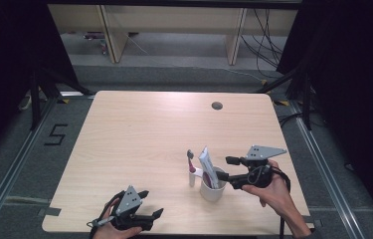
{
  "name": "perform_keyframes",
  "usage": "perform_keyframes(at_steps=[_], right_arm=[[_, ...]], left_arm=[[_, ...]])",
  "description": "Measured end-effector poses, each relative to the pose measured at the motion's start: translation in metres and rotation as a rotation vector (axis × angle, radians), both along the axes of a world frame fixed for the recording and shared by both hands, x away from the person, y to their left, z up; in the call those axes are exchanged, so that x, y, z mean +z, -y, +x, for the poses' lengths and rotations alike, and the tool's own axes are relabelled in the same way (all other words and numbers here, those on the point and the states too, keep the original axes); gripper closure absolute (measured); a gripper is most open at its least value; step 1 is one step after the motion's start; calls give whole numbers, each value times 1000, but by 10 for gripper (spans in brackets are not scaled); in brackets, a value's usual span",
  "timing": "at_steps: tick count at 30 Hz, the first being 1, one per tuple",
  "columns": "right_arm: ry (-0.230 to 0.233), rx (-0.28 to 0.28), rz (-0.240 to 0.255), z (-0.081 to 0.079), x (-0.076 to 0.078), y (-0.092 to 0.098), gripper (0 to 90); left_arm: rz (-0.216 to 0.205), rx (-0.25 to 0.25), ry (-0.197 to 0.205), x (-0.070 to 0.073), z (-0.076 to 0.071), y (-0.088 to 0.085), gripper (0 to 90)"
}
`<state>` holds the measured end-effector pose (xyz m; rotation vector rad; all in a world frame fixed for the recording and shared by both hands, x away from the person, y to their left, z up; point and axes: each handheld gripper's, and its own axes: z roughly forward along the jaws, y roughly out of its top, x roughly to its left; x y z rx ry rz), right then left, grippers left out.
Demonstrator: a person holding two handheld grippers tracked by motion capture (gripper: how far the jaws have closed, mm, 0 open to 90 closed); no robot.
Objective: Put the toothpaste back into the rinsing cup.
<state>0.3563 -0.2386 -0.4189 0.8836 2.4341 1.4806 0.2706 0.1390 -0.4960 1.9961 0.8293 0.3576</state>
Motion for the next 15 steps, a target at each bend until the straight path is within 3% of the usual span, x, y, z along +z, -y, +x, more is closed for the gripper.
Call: perform_keyframes(at_steps=[3, 4, 5, 6, 8, 9, 15], right_arm=[[-12, -21, 0, -2, 2, 6, 280], [15, -27, -2, -1, 2, 9, 271], [-16, -31, 2, -3, 3, 11, 265], [-16, -31, 2, -3, 3, 11, 265], [5, -52, 3, -4, 3, 19, 257], [-17, -61, 4, -6, 3, 21, 253], [-39, -121, 11, -8, -1, 36, 228]], left_arm=[[1, 1, -2, 0, 0, 0, 238], [2, 1, -1, 0, 0, 0, 237], [2, 2, -1, 0, 0, -1, 236], [2, 2, -1, 0, 0, -1, 235], [5, 10, 0, 0, 0, -1, 234], [1, 11, 0, 0, 0, -1, 233], [-11, 20, 2, 0, 1, -1, 229]])
